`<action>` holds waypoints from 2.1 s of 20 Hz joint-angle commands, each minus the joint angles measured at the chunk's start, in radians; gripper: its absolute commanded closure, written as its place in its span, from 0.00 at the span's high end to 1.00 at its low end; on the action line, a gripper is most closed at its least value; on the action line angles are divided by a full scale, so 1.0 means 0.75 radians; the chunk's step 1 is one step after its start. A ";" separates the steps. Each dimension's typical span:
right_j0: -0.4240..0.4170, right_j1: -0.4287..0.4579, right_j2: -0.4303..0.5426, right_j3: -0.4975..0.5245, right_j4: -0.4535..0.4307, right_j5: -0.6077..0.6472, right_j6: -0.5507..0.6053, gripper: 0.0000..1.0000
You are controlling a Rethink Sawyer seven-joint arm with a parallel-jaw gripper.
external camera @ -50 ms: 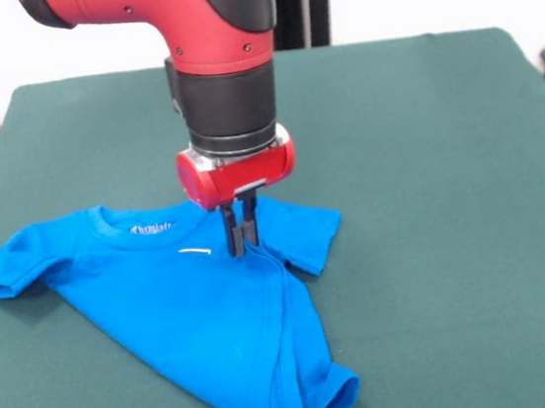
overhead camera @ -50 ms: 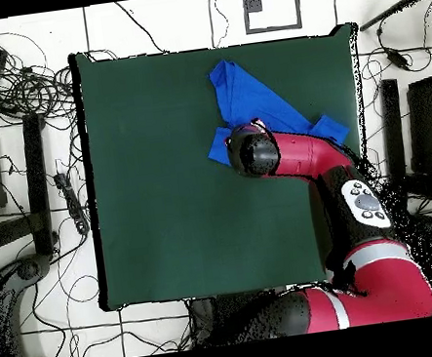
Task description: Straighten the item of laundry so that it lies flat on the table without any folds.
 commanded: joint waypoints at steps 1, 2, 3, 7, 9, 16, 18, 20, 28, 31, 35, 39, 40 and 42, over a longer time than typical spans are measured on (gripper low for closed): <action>0.021 0.056 0.118 0.104 0.088 0.002 0.318 0.00; 0.015 0.035 0.119 0.114 0.094 0.027 0.311 0.00; 0.010 0.012 0.116 0.119 0.100 0.052 0.304 0.00; -0.026 -0.044 0.123 0.102 0.124 0.149 0.250 0.00; -0.043 -0.051 0.116 0.067 0.138 0.192 0.231 0.00; -0.082 -0.036 0.105 -0.120 0.159 0.361 0.155 0.00; -0.091 -0.021 0.113 -0.161 0.157 0.387 0.138 0.00; -0.102 0.000 0.125 -0.210 0.154 0.416 0.117 0.00; -0.114 0.108 0.101 -0.486 0.135 0.578 0.111 0.00; -0.111 0.156 0.106 -0.621 0.128 0.666 0.092 0.00; -0.106 0.239 0.117 -0.847 0.111 0.816 0.047 0.00; -0.102 0.340 0.148 -1.064 0.091 0.931 -0.016 0.00; -0.102 0.360 0.157 -1.099 0.089 0.948 -0.030 0.00; -0.101 0.400 0.172 -1.171 0.085 0.981 -0.052 0.00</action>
